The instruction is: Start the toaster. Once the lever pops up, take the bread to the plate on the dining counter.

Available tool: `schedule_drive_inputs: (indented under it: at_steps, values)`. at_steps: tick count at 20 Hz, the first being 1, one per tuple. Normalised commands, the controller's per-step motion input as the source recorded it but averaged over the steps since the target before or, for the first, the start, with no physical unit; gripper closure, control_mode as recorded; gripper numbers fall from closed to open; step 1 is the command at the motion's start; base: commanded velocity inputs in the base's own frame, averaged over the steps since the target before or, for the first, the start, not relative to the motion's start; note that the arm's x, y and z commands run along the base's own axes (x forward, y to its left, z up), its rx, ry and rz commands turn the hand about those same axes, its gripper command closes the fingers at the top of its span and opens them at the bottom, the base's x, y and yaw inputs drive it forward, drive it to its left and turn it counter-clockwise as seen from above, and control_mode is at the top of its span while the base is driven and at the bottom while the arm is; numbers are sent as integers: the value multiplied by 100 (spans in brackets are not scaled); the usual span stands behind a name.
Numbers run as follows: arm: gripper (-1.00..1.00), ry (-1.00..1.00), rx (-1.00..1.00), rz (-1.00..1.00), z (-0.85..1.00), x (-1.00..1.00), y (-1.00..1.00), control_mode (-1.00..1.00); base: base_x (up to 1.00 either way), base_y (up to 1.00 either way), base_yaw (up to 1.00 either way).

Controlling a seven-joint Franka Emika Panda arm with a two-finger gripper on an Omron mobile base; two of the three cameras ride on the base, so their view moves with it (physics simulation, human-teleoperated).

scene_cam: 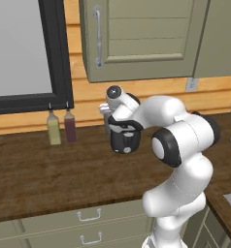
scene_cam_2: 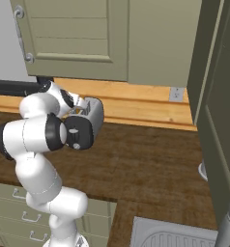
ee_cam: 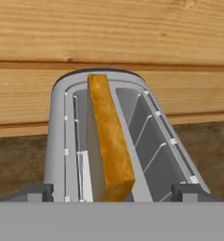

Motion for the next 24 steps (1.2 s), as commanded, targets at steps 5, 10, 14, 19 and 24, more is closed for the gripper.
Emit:
schedule_drive_inputs:
  at_steps: [5, 10, 14, 19, 24]
  values:
    - [-100, 0, -1, 0, -44, 0, -33, -100, 0, 0, 0]
    - [-100, 0, -1, 0, -41, 0, -4, -100, 0, 0, 0]
    - [100, 0, 0, 0, -40, 3, 0, -100, 0, 0, 0]
    - [100, 0, 0, 0, -50, 0, -7, -100, 0, 0, 0]
    - [100, 0, -2, 0, -48, 0, -15, -100, 0, 0, 0]
